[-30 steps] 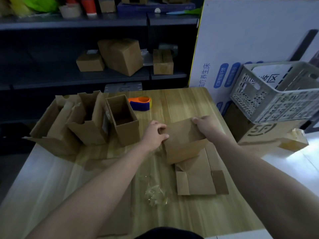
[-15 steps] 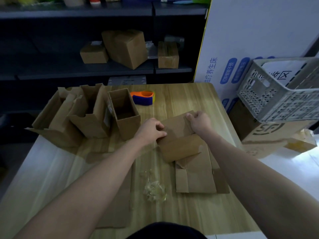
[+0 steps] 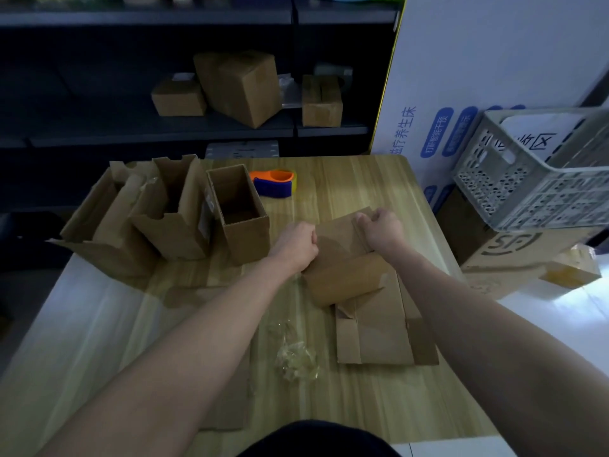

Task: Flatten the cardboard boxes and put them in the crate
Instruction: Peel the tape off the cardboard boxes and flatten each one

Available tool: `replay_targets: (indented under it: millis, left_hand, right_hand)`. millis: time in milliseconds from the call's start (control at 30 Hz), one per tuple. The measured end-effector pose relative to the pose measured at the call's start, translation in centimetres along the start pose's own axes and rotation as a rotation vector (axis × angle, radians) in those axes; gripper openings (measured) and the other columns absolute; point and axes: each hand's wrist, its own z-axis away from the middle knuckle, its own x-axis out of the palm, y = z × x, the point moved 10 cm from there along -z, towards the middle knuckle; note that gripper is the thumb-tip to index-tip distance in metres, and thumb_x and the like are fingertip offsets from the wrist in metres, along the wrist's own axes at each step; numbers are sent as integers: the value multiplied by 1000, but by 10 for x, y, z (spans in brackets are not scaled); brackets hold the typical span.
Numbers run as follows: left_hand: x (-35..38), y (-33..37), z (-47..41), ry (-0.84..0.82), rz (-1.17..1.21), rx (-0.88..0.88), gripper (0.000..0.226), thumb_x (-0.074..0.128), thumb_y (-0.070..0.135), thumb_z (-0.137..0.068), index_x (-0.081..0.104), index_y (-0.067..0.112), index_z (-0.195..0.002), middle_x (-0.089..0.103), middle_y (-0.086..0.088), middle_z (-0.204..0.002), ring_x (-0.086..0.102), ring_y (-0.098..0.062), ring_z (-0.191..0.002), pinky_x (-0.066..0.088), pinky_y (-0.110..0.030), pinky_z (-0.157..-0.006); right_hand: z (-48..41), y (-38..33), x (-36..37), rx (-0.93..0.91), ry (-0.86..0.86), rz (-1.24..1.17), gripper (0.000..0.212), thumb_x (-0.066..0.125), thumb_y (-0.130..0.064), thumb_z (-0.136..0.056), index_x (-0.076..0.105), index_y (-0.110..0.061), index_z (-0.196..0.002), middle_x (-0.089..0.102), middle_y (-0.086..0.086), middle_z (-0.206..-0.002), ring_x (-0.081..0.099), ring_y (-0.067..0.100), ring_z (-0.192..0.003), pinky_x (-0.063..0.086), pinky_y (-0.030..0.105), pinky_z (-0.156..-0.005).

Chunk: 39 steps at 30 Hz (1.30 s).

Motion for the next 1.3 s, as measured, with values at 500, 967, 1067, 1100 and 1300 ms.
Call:
replay_targets:
  millis: [500,967,1067,1100,1300]
  left_hand:
    - [2,0,2,-70,-19,15,7,65,23,-86,60,19,-83,60,1,-87,58,-13,-79,50,-29,-71]
    - [2,-17,5,-68,189,-10,46,67,28,-85,54,14,-127,49,1,-121,50,-11,-99,46,-29,-93]
    - [3,-14,6,-89,186,4,59,73,35,-78,54,13,-129,46,4,-119,47,-10,-100,43,-28,-91]
    - [2,-13,5,-81,169,7,55,73,34,-78,57,12,-126,48,4,-117,49,-10,-100,42,-27,-90]
    - [-7,-2,2,-5,80,43,26,68,22,-85,69,12,-109,65,-3,-106,52,-9,-83,41,-24,-78]
  right_hand:
    - [5,-1,-1,2,31,5,57,51,-40,-95,47,5,-130,57,22,-123,51,38,-116,44,43,-92]
    - [3,2,1,27,21,-63,57,53,-40,-94,47,4,-130,56,21,-126,51,37,-117,43,40,-92]
    - [1,2,0,21,31,-52,57,53,-40,-94,48,4,-130,57,21,-124,52,36,-116,43,39,-90]
    - [1,2,0,19,33,-50,57,53,-40,-94,48,4,-129,58,21,-123,52,37,-115,43,39,-89]
    - [-2,3,1,20,29,-29,55,53,-41,-94,51,4,-124,59,20,-119,53,37,-111,44,39,-86]
